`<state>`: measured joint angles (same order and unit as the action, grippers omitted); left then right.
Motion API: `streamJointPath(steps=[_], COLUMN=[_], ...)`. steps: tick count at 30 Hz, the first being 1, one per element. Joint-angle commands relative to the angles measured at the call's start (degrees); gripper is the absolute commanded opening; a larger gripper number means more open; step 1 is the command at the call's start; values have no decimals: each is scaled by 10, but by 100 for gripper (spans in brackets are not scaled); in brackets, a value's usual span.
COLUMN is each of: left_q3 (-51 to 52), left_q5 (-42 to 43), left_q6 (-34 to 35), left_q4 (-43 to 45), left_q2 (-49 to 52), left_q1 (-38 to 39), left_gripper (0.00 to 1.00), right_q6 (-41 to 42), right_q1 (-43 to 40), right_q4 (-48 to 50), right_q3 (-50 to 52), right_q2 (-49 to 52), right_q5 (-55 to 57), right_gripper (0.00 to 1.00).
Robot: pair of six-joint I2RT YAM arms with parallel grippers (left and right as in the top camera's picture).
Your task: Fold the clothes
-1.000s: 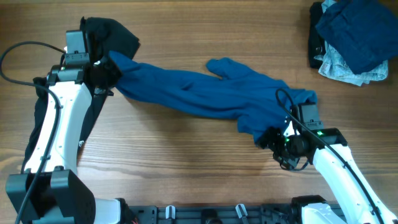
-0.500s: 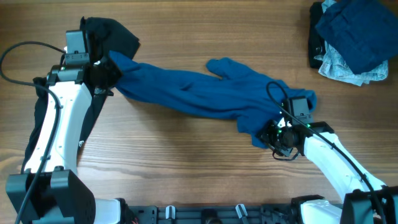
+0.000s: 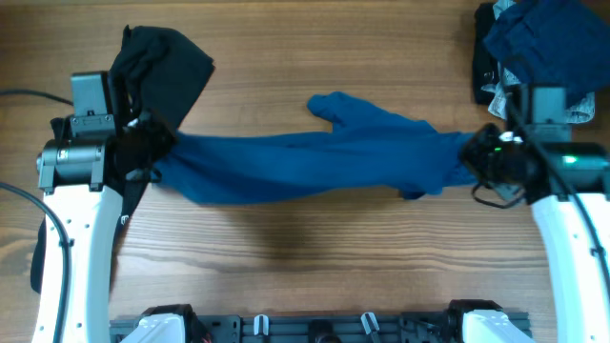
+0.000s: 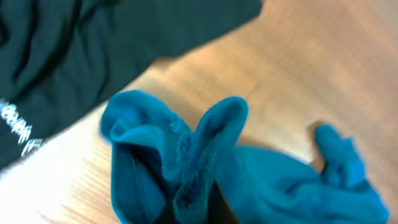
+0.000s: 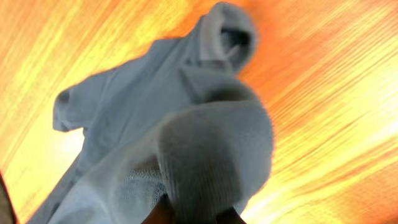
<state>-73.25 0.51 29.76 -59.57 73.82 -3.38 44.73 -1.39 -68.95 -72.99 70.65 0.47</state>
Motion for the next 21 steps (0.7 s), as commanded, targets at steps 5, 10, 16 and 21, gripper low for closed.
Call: streamJointPath(steps=[5, 10, 16, 21], left_q3=[-2, -2, -4, -4], left_q5=[-6, -6, -10, -64], left_q6=[62, 72, 67, 67], left_q4=[-119, -193, -222, -153], left_q2=[0, 0, 0, 0], left_q1=[52, 94, 99, 99], left_gripper=[4, 4, 74, 97], right_q6=[-62, -68, -98, -178], right_q1=[-82, -82, -82, -82], right_q4=[-125, -194, -181, -105], right_q3=[-77, -77, -89, -129], right_q2=[-4, -4, -4, -3], right_q5=[-16, -16, 65, 22], right_gripper=[10, 11, 94, 100])
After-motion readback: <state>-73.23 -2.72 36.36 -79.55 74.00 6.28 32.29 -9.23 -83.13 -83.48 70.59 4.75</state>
